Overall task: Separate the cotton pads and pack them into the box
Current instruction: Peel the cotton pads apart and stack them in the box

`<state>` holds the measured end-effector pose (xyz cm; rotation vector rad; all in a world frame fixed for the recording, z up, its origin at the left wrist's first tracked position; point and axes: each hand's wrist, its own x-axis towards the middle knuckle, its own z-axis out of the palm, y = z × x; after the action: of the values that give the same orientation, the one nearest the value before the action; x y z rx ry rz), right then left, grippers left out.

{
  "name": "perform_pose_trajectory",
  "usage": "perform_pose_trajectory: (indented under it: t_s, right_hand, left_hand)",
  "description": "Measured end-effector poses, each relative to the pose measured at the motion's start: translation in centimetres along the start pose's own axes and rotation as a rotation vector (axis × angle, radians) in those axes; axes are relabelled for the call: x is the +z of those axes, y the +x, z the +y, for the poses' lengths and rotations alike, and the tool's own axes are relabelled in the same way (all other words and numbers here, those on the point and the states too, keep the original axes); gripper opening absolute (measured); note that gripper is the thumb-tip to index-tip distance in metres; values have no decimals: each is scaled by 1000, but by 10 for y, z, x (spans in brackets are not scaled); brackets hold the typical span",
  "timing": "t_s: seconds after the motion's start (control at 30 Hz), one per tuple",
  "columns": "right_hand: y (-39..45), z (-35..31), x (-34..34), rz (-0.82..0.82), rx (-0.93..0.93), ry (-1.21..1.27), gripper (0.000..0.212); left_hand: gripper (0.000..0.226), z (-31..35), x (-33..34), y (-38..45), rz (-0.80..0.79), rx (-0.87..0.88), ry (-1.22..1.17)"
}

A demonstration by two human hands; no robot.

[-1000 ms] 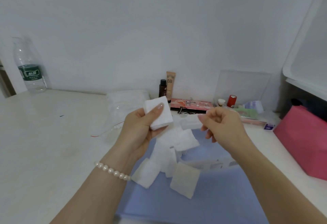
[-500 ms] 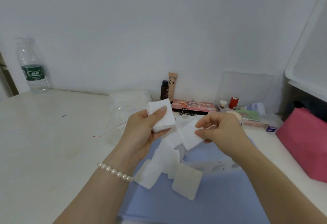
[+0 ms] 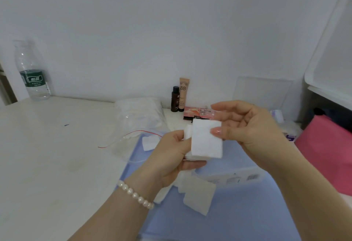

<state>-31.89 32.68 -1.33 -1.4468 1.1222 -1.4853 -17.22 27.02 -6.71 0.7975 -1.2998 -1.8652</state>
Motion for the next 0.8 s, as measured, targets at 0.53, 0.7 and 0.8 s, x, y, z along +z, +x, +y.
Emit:
perform_pose_trajectory:
  t_s: [0.53,0.7,0.8]
  right_hand:
    - [-2,11,17,242,-145,-192,30]
    - [0,17,19,276,-127,-204,32]
    - [1,21,20,281,-131,-225,32]
  left_hand:
    - [30,-3,6,-2,-78,29,31]
    - [44,-2,9,-3,-67,-6,-42]
    - [54,-1,8,-1,-60,-36,-111]
